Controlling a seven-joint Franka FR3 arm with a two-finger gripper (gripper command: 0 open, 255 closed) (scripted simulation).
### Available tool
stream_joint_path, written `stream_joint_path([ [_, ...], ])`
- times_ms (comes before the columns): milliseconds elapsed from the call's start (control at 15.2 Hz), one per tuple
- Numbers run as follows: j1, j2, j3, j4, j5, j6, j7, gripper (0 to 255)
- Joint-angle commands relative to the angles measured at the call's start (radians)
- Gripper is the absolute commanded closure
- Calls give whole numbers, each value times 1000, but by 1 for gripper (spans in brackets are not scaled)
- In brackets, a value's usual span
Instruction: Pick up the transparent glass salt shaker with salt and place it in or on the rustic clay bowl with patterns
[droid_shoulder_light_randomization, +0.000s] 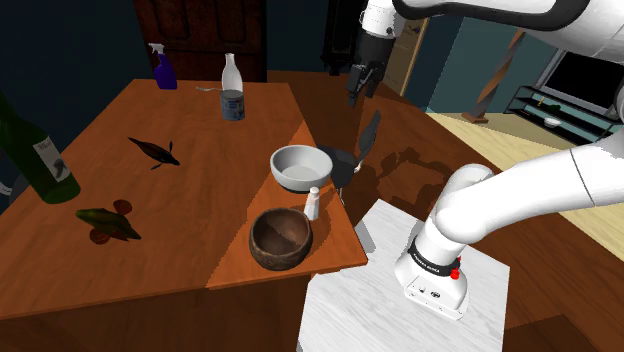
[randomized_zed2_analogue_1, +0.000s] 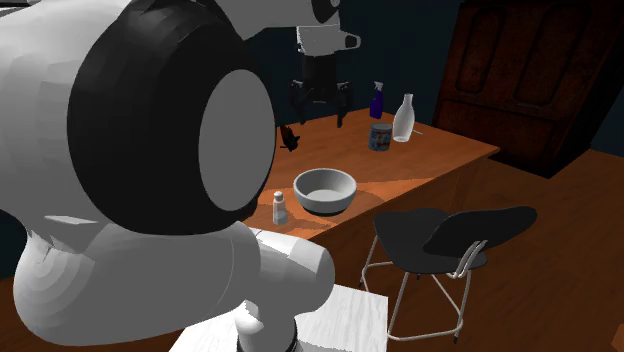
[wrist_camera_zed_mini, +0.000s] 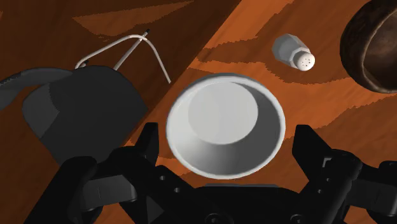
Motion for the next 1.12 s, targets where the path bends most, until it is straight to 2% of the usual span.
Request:
stream_joint_path([
  [0,0,0,0,0,0,0,0,0],
  [528,25,11,66,-220,91,193,126,0],
  [1056,73,111,145,-375,202,422,241,0],
])
